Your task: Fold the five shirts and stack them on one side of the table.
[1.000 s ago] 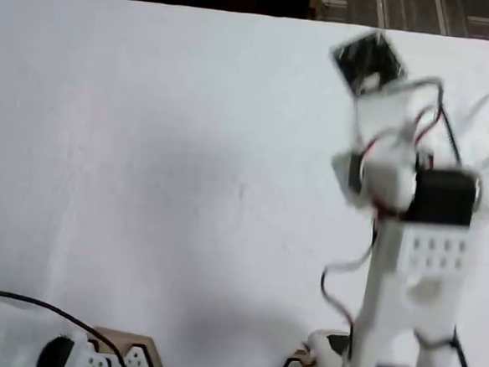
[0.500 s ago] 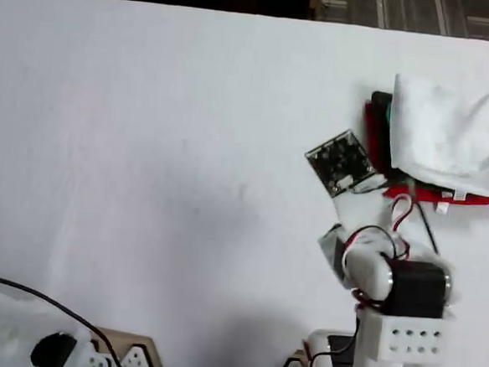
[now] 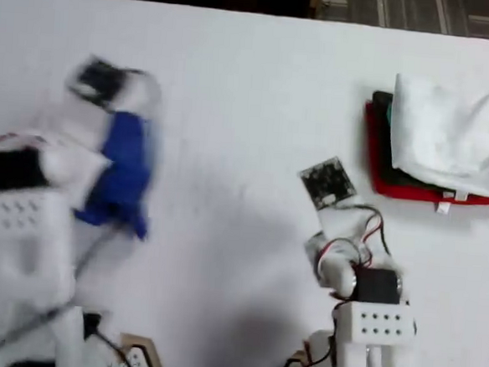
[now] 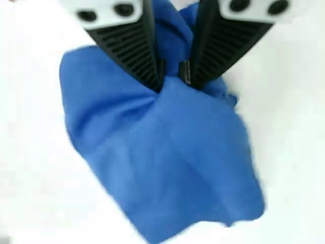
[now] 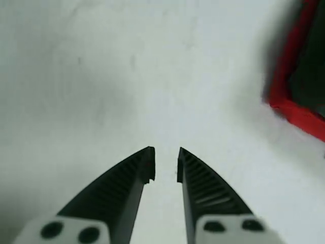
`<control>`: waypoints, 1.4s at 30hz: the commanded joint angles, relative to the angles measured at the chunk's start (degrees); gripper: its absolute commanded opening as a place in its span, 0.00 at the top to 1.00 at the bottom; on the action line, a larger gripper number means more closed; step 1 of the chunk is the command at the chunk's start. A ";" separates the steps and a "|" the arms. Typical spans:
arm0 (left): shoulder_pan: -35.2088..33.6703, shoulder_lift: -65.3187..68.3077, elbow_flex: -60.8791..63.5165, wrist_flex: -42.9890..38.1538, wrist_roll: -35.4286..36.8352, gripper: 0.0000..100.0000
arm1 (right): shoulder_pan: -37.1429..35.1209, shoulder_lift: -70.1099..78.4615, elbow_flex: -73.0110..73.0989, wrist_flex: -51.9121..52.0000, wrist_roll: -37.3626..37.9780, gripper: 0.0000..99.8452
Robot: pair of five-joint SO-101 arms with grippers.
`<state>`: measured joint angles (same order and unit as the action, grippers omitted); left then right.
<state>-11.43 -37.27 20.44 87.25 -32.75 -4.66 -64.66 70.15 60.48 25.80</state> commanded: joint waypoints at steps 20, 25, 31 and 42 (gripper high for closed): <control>-15.56 -5.36 13.05 -21.71 3.52 0.80 | -0.57 -1.01 9.76 -22.02 -10.81 0.92; -6.42 -5.27 17.27 -28.22 9.58 0.80 | -0.57 -1.63 19.69 -33.19 -10.81 0.92; 6.59 -4.22 24.22 -35.16 11.16 0.80 | -0.57 -1.19 19.52 -33.36 -10.81 0.92; 24.09 7.82 26.42 -33.23 11.16 0.80 | -0.57 -1.10 19.69 -33.63 -10.64 0.92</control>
<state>8.62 -30.07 47.16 53.58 -22.11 -5.01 -64.75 90.11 27.87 15.43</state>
